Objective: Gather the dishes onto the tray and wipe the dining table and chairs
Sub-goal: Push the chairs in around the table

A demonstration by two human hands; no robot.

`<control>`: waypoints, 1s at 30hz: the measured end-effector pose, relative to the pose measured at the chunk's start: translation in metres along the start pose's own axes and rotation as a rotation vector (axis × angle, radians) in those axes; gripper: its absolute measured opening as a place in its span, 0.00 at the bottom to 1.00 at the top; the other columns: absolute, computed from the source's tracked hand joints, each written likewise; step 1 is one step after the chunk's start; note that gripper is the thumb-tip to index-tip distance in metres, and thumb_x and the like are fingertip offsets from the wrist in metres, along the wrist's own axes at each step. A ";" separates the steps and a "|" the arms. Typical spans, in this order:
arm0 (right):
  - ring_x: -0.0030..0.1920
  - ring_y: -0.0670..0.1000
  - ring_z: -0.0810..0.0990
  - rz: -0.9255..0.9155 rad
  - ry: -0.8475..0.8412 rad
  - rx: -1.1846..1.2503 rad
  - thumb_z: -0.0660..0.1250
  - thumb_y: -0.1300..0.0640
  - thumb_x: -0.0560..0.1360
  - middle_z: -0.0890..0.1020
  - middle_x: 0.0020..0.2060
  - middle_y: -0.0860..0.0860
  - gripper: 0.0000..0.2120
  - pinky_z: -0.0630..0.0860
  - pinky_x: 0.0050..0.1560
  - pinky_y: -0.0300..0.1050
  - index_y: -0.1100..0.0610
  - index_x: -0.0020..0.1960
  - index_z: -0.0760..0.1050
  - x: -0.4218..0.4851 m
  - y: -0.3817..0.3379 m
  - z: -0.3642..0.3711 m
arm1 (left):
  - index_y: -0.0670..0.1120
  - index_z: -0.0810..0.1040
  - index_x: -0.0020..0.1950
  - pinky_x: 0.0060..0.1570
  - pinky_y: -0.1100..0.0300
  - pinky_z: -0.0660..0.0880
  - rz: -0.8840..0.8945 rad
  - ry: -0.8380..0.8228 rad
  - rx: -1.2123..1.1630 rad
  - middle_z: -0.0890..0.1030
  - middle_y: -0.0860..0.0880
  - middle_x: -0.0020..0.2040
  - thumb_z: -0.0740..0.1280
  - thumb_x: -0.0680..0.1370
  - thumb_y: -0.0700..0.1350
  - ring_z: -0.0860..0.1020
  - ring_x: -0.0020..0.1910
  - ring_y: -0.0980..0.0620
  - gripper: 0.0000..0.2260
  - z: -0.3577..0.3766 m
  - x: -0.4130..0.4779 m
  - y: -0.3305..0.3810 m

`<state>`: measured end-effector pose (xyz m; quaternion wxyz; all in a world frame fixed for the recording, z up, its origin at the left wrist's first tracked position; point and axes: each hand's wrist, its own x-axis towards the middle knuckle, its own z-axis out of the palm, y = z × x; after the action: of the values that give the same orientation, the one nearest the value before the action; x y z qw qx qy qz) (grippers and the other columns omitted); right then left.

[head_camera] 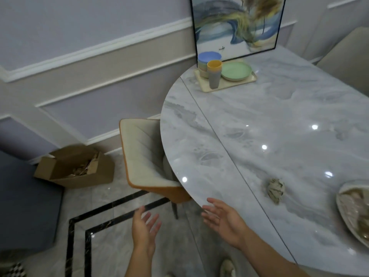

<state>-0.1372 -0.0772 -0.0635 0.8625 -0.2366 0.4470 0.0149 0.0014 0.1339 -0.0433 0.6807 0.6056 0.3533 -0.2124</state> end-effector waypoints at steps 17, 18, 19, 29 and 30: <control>0.65 0.66 0.79 -0.218 0.140 0.121 0.63 0.55 0.80 0.76 0.70 0.61 0.21 0.74 0.68 0.60 0.62 0.70 0.76 -0.116 0.033 -0.157 | 0.42 0.77 0.68 0.58 0.44 0.78 -0.133 -0.251 -0.141 0.80 0.38 0.63 0.62 0.83 0.55 0.80 0.63 0.38 0.20 -0.075 -0.113 -0.125; 0.65 0.66 0.80 -0.221 0.157 0.127 0.63 0.55 0.80 0.76 0.70 0.60 0.21 0.76 0.66 0.60 0.62 0.71 0.75 -0.126 0.041 -0.172 | 0.42 0.78 0.68 0.60 0.44 0.77 -0.138 -0.249 -0.138 0.81 0.39 0.63 0.61 0.84 0.54 0.79 0.63 0.38 0.20 -0.085 -0.120 -0.141; 0.65 0.66 0.80 -0.223 0.185 0.123 0.62 0.55 0.80 0.76 0.71 0.59 0.22 0.77 0.62 0.58 0.61 0.71 0.75 -0.135 0.051 -0.185 | 0.42 0.78 0.68 0.61 0.44 0.77 -0.165 -0.251 -0.134 0.81 0.39 0.64 0.60 0.84 0.54 0.79 0.64 0.38 0.20 -0.095 -0.129 -0.154; 0.68 0.66 0.76 -0.239 0.345 0.169 0.59 0.55 0.82 0.76 0.70 0.61 0.23 0.76 0.62 0.57 0.61 0.74 0.72 -0.226 0.091 -0.282 | 0.41 0.74 0.73 0.69 0.42 0.72 -0.284 -0.253 -0.204 0.77 0.37 0.68 0.58 0.84 0.58 0.78 0.65 0.38 0.26 -0.137 -0.182 -0.246; 0.68 0.65 0.76 -0.256 0.361 0.161 0.59 0.54 0.82 0.77 0.69 0.61 0.22 0.77 0.61 0.56 0.61 0.73 0.73 -0.231 0.088 -0.291 | 0.41 0.74 0.73 0.70 0.42 0.72 -0.293 -0.251 -0.198 0.77 0.37 0.68 0.58 0.84 0.58 0.77 0.67 0.37 0.26 -0.133 -0.188 -0.253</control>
<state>-0.5191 -0.0785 -0.0604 0.7796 -0.2205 0.5601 -0.1726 -0.3338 0.1932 -0.0777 0.7373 0.4469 0.3691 -0.3471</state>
